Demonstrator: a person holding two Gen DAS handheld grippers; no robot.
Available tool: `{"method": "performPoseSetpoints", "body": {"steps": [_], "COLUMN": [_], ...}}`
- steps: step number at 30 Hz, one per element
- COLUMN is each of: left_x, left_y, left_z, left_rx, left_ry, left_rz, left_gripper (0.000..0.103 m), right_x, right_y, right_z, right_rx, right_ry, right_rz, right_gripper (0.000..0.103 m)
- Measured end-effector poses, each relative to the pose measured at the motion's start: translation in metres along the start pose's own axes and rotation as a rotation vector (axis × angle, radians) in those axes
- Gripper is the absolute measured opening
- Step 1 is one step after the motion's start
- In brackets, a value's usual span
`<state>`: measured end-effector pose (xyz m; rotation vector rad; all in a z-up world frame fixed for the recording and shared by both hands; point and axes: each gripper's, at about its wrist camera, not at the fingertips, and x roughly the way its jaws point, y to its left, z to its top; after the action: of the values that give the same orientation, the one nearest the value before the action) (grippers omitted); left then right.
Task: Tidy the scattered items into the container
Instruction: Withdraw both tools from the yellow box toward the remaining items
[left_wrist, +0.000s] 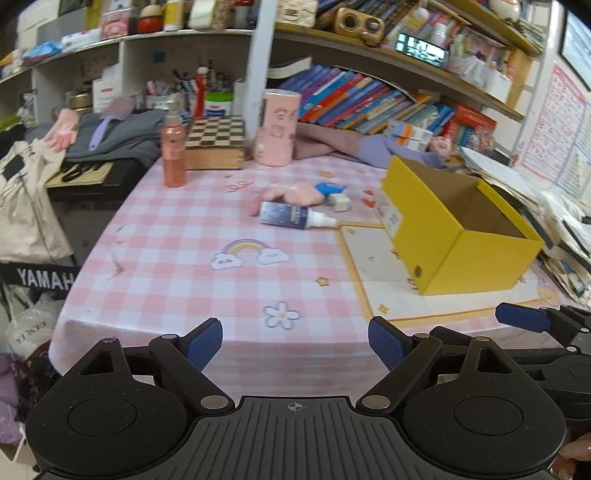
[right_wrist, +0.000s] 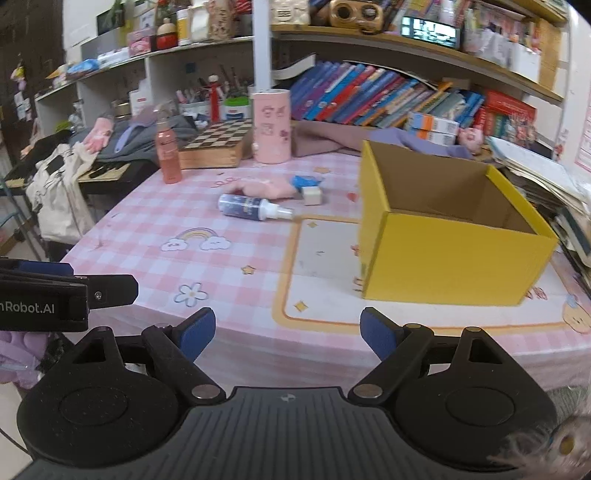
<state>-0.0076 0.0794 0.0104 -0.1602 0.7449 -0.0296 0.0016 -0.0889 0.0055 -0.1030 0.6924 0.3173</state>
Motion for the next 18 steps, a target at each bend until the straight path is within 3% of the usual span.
{"method": "performPoseSetpoints", "body": {"steps": [18], "left_x": [0.05], "left_y": [0.029], "left_z": [0.046], "left_rx": [-0.059], "left_ry": [-0.002], "left_rz": [0.082], "left_gripper": [0.088], "right_x": [0.073], "right_y": [0.0], "right_z": [0.055], "right_rx": [-0.044], "right_ry": [0.01], "right_rz": [0.063], "right_gripper": [0.085]}}
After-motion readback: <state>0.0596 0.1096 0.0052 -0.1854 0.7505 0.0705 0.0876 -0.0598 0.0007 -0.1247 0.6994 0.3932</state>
